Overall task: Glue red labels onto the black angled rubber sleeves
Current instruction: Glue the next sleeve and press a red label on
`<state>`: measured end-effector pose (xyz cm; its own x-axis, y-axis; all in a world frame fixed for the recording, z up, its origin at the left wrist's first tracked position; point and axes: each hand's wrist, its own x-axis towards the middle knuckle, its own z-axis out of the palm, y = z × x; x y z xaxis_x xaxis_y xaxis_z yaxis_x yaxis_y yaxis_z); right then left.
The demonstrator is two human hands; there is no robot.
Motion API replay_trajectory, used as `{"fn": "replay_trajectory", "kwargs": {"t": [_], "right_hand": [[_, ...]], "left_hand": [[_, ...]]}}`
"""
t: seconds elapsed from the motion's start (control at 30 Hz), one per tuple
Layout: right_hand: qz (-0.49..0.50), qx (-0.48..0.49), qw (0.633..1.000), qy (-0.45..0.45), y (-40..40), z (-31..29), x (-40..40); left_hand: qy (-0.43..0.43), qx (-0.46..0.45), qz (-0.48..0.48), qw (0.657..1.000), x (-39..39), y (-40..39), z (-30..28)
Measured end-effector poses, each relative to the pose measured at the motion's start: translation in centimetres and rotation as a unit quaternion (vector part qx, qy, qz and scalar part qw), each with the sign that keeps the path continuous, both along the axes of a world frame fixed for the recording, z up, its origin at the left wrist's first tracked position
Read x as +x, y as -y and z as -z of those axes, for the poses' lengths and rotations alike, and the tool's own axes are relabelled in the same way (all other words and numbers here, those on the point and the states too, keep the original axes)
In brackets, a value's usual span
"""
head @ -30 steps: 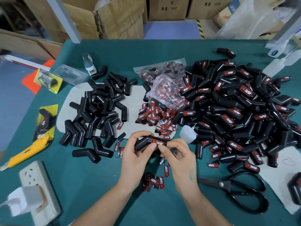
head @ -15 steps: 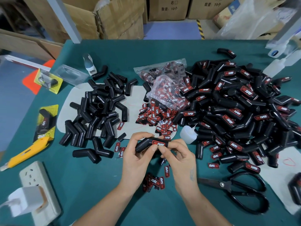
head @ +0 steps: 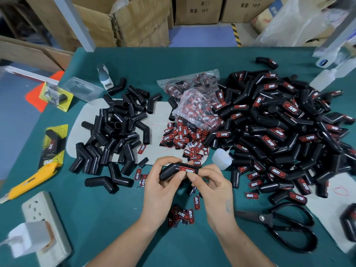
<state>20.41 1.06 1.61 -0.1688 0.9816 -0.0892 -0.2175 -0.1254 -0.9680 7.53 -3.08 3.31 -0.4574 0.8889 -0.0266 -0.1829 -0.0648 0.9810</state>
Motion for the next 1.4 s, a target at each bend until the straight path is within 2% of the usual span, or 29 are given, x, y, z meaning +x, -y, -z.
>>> {"fn": "replay_trajectory", "kwargs": {"t": [0.43,0.77,1.03,1.4], "right_hand": [[-0.009,-0.012,1.000,0.024,0.16,0.07,-0.12],[-0.023,-0.010,1.000,0.017,0.05,-0.46,0.03],[-0.033,-0.024,0.999,-0.001,0.18,-0.43,0.07],[-0.019,0.011,1.000,0.007,0.32,-0.81,0.25]], "left_hand": [[-0.043,0.013,-0.004,0.999,0.30,0.01,-0.17],[-0.018,0.010,0.004,1.000,0.01,0.15,0.07],[-0.069,0.033,-0.006,0.997,0.01,0.12,0.32],[-0.103,0.068,0.004,0.992,-0.01,0.23,0.57]]}}
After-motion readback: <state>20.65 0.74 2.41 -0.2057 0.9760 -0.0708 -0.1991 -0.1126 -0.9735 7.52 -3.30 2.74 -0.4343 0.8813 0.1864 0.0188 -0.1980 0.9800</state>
